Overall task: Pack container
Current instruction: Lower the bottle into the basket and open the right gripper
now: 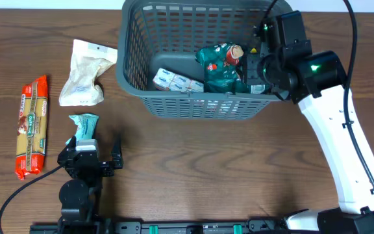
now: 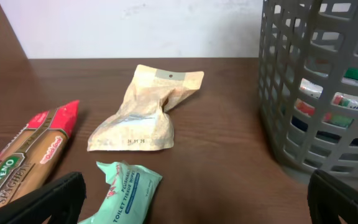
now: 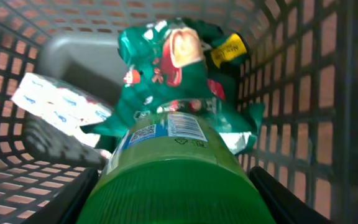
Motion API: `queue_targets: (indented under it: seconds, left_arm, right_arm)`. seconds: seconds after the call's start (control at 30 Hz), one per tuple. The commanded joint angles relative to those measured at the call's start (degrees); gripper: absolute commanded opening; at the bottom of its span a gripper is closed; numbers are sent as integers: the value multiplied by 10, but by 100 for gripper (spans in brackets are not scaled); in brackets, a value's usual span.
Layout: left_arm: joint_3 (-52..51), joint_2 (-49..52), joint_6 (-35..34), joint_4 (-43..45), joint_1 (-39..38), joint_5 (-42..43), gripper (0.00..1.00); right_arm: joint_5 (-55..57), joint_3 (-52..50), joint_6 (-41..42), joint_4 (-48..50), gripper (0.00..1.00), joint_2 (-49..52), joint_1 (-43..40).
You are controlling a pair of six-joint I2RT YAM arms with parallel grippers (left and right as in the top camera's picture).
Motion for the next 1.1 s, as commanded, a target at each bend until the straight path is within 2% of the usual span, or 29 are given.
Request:
queue_targets:
  seconds: [0.0,0.83,0.87,0.93,1.0,1.07]
  left_arm:
    - [-16,-3,8,-3,3,0,99]
    - [-16,-3,8,-3,3,0,99]
    - [-16,-3,7,-3,3,0,99]
    - [-16,-3,8,-3,3,0,99]
    - [-16,-3,7,-3,3,0,99]
    - [-16,-3,7,-3,3,0,99]
  right_arm:
    - [10,12,23,-10,1,-3,-12]
    - [10,12,27,-35,1,-3,-25]
    - [10,12,27,-35,13,-3,-25]
    - [10,12,27,-34,43,-3,-25]
    - [10,12,27,-33,47,-3,-25]
    - [10,12,27,-30,63,-3,-25]
